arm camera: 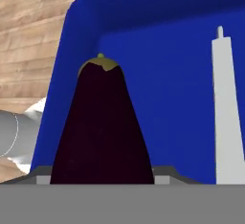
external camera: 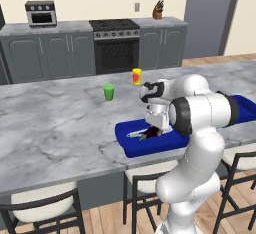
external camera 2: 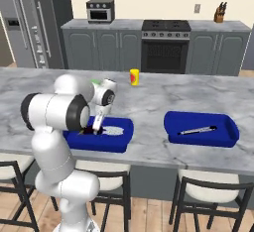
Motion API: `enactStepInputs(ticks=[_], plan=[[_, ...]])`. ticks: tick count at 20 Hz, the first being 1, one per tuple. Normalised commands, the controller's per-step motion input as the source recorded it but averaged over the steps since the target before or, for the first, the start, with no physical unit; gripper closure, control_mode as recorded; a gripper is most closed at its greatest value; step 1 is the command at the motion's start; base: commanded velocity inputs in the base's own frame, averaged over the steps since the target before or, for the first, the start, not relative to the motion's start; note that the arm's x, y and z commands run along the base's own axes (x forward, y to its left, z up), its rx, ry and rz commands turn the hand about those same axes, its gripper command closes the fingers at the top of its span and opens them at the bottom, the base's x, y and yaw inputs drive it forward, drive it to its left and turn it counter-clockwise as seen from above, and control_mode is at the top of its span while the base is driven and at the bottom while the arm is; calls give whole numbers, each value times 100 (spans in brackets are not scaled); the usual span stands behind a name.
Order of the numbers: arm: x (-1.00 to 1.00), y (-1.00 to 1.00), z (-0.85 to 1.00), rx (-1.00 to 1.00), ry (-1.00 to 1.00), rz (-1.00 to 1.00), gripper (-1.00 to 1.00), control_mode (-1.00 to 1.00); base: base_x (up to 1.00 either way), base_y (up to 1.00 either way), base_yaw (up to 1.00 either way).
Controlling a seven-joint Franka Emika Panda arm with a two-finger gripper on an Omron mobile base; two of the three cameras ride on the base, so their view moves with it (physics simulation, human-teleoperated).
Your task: Gather the eggplant and squash from the fridge and place them on a tray on the dining counter. Then gather the chicken drumstick and fish from the fridge and place them on the other tray.
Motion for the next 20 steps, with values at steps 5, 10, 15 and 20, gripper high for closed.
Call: enactStepInputs(ticks=[5,10,15,20], plan=[[2,17,-56,0,0,-3,100,-100,0,0,0],[32,2,-34,0,0,-2,100,-100,0,0,0],[-7,0,-28,0,0,0,-100,-100,0,0,0],[-42,0,3,0,0,-1,-100,-100,0,0,0]])
